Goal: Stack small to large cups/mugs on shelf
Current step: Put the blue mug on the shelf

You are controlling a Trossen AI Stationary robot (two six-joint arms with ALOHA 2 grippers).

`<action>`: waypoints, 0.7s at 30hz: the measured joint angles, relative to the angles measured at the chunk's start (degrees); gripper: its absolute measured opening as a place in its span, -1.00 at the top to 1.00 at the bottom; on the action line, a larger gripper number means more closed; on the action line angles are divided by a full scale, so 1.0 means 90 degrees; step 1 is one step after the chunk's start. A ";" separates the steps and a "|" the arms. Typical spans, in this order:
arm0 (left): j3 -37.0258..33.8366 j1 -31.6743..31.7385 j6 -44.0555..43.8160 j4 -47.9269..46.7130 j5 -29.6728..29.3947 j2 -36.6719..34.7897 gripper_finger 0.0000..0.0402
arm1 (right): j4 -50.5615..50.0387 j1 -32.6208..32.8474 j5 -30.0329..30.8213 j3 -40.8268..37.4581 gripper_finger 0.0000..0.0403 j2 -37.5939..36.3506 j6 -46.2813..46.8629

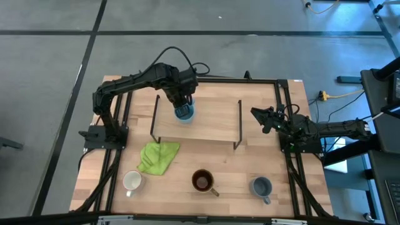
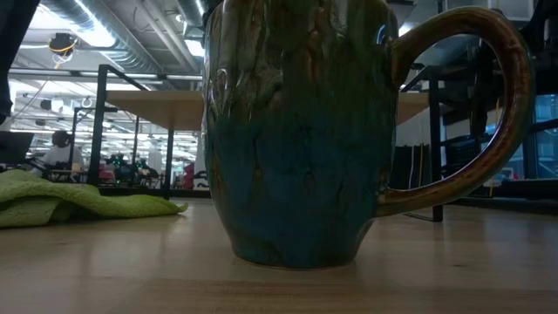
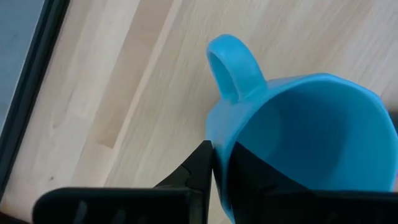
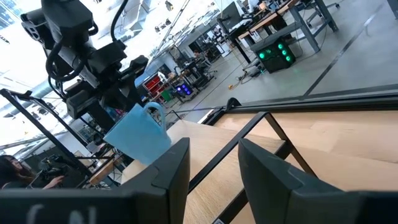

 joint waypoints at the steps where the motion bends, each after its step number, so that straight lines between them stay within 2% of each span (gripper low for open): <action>1: 0.0000 0.0000 -0.0040 0.0009 0.0002 0.0000 0.82 | 0.0000 0.0000 0.0000 0.0002 0.32 -0.0001 0.0000; 11: -0.0213 -0.0024 -0.0063 0.0026 0.0005 -0.0022 0.80 | 0.0001 0.0000 0.0000 0.0002 0.32 -0.0002 0.0000; 16: -0.0886 -0.0093 -0.0063 0.0256 0.0214 -0.0056 0.70 | 0.0000 0.0000 0.0000 0.0001 0.32 0.0000 0.0000; 21: -0.0850 -0.0197 -0.0061 0.0565 0.0214 -0.0153 0.61 | 0.0000 0.0000 0.0000 0.0000 0.32 0.0000 0.0000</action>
